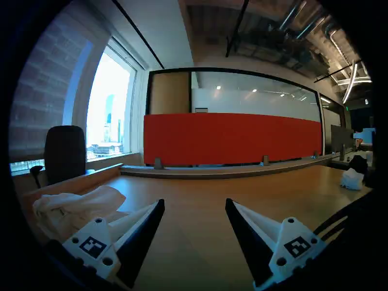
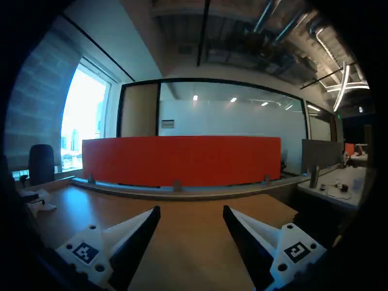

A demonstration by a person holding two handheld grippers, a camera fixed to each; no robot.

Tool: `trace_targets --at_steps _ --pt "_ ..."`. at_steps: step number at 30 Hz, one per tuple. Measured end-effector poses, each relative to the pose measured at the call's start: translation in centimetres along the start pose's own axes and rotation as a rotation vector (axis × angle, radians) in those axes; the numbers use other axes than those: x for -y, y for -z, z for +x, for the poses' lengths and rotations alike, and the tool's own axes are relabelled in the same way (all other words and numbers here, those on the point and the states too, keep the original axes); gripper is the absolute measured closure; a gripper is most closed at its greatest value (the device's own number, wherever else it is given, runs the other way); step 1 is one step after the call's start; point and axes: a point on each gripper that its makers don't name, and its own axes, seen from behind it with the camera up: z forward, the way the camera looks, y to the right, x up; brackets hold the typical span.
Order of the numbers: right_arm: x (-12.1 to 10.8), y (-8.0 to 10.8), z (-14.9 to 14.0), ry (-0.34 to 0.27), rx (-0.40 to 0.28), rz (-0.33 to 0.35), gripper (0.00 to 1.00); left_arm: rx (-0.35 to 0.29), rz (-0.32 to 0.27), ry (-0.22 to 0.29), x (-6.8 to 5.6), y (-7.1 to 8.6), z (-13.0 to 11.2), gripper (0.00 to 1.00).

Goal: Fold towel

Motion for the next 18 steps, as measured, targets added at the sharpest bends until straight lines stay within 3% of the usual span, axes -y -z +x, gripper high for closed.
trace_targets --at_steps 18 --pt "-2.1 -1.0 -4.6 -0.07 0.0 0.008 0.01 0.0 0.0 -0.001 -0.2 0.1 0.0 0.07"
